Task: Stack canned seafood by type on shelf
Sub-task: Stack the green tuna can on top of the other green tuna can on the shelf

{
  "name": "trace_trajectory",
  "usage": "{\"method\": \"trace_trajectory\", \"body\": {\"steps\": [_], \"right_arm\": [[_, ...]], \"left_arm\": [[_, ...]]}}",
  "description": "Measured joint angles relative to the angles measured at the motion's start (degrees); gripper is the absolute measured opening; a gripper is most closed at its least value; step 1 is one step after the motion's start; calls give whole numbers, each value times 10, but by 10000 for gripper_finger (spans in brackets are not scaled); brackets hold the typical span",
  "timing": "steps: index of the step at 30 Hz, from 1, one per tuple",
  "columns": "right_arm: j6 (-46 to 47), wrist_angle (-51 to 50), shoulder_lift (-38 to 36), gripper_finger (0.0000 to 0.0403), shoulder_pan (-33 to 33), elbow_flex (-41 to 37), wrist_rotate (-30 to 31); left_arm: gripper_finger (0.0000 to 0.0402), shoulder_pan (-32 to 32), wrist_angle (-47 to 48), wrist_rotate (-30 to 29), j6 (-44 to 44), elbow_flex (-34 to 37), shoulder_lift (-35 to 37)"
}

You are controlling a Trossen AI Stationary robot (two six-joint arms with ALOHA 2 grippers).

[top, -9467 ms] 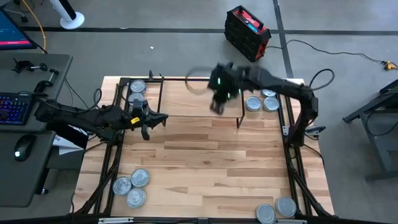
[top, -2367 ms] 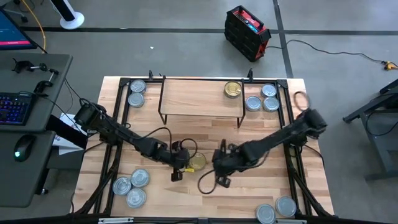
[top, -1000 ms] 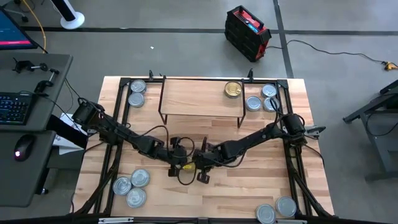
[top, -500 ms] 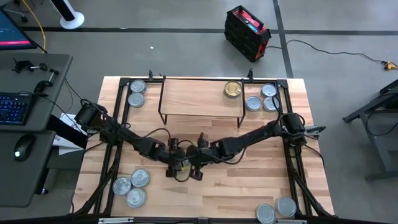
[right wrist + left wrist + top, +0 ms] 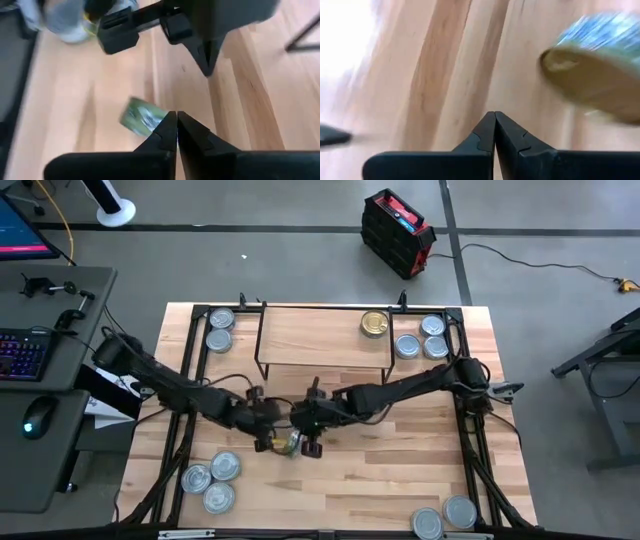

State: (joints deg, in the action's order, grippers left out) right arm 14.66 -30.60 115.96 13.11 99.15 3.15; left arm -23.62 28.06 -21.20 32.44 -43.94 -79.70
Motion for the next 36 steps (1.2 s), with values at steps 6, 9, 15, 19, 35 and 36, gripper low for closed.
{"method": "trace_trajectory", "body": {"steps": [6, 9, 15, 19, 35, 36], "right_arm": [[-78, -66, 5, 92, -18, 56, -133], [-130, -117, 29, 159, -23, 92, -134], [-253, -198, 90, 275, -20, 162, -132], [-327, -228, 132, 294, -21, 196, -118], [-422, -239, 201, 294, -22, 229, -37], [-422, -239, 201, 290, -22, 229, -30]], "left_arm": [[0, -116, -12, -78, 207, 3, 77], [0, -181, -27, -136, 299, 2, 101], [0, -258, -105, -241, 373, 1, 138], [0, -265, -172, -271, 350, 1, 153], [1, -256, -393, -319, 152, 1, 153], [1, -254, -415, -320, 124, 1, 153]]}}
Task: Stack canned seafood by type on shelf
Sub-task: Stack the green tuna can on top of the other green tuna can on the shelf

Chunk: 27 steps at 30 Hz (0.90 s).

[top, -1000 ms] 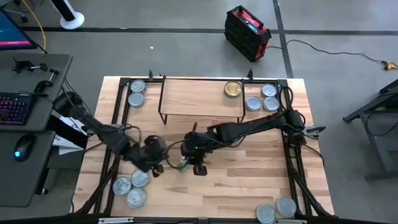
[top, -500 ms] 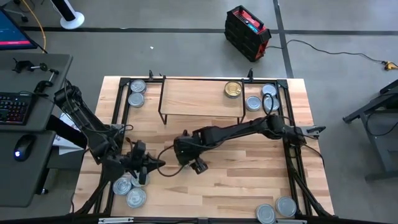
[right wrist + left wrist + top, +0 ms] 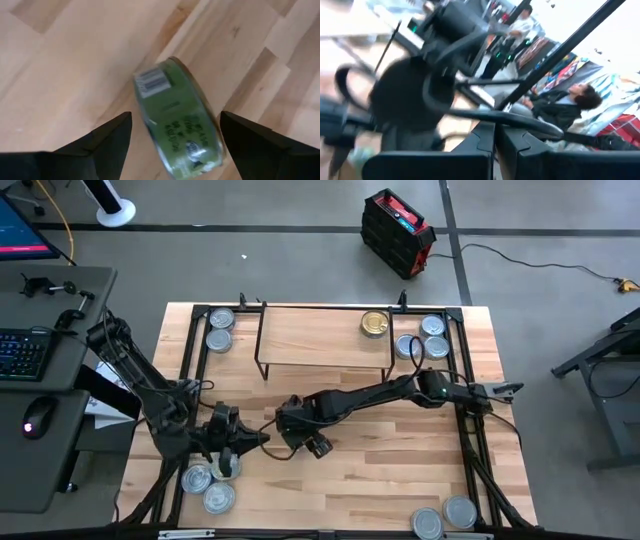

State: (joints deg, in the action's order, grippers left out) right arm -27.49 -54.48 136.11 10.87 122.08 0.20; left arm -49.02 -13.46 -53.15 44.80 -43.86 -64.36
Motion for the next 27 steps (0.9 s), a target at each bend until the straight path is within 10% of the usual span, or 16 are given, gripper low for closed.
{"method": "trace_trajectory", "body": {"steps": [9, 16, 27], "right_arm": [[79, -34, -6, 115, 4, 40, -2], [187, -123, -37, 112, 3, 129, 7], [400, -246, -291, 112, 19, -82, 240]], "left_arm": [[1, 8, -50, 2, -166, -3, 82], [1, 27, -46, 2, -305, -5, 167], [1, 101, -40, -1, -387, -7, 211]]}}
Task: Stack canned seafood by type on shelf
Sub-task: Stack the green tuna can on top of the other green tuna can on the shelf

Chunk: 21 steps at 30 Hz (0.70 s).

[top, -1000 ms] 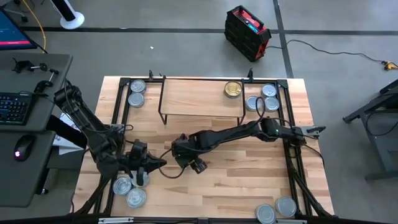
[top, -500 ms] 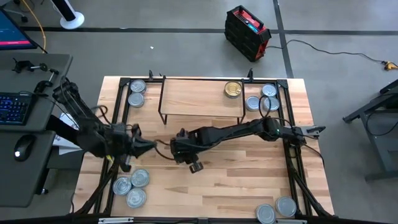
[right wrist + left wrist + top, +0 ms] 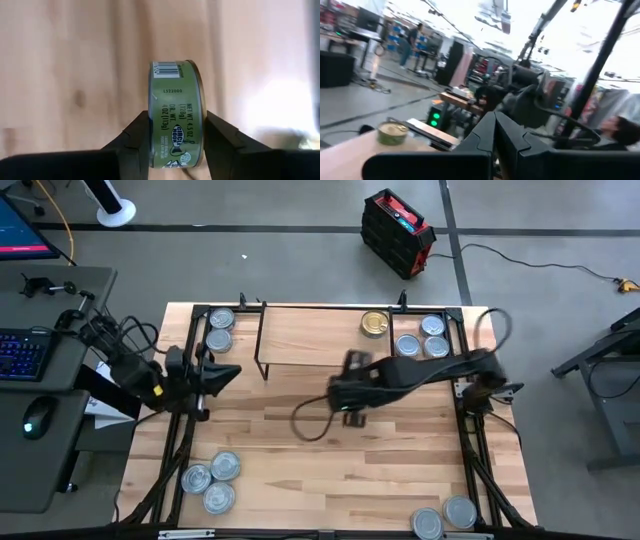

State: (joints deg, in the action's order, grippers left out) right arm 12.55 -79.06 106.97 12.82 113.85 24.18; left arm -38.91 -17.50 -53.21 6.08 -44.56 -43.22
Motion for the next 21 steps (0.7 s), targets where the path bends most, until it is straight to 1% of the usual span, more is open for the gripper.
{"method": "trace_trajectory", "body": {"steps": [5, 7, 10, 12, 14, 18, 21], "right_arm": [[112, -14, -111, 112, 0, -137, 120], [131, -15, -142, 112, -9, -180, 172], [122, -15, -162, 112, -41, -216, 243], [88, -6, -160, 112, -68, -228, 280], [33, 21, -154, 112, -95, -236, 304], [-102, 80, -131, 112, -148, -248, 308], [-181, 112, -112, 112, -175, -249, 323]], "left_arm": [[1, 28, 33, 7, 17, 1, -2], [1, 35, 48, 7, 36, 1, -2], [1, 41, 71, 8, 68, 1, -2], [1, 42, 87, 8, 88, 1, -2], [1, 43, 103, 8, 109, 1, -2], [1, 43, 126, 8, 142, 1, -2], [1, 43, 131, 8, 159, 2, -3]]}}
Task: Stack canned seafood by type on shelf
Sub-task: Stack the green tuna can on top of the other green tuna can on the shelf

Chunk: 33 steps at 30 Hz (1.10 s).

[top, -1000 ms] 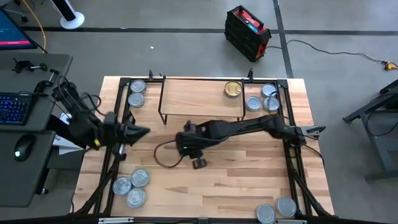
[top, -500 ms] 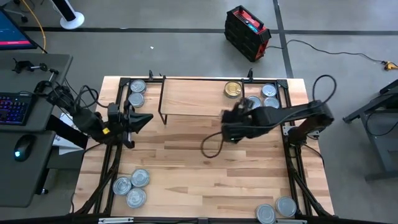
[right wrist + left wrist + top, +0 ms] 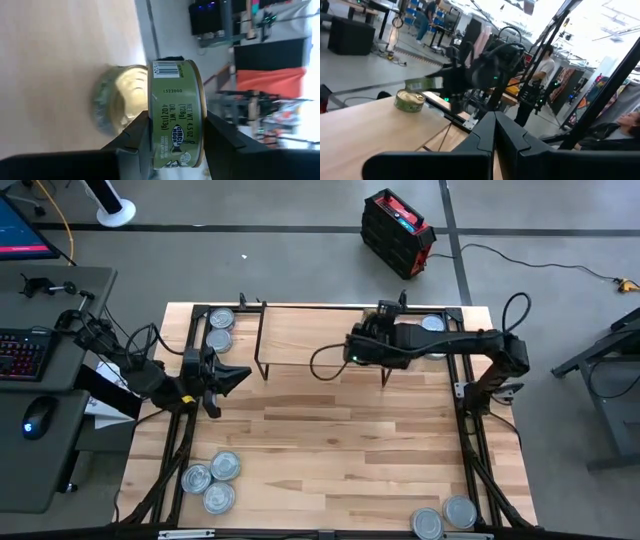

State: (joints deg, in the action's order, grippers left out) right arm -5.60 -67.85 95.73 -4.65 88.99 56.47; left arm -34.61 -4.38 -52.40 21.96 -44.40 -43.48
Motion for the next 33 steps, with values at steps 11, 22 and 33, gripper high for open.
{"method": "trace_trajectory", "body": {"steps": [11, 22, 33], "right_arm": [[-69, 14, 19, 112, -39, 0, -10], [-69, 15, 19, 173, -44, 0, -44], [-24, 2, 19, 217, -44, 1, -112]], "left_arm": [[1, 0, 0, 0, 9, 0, 0], [1, 0, 0, 0, 9, 0, 0], [1, 0, 0, 0, 10, 0, 0]]}}
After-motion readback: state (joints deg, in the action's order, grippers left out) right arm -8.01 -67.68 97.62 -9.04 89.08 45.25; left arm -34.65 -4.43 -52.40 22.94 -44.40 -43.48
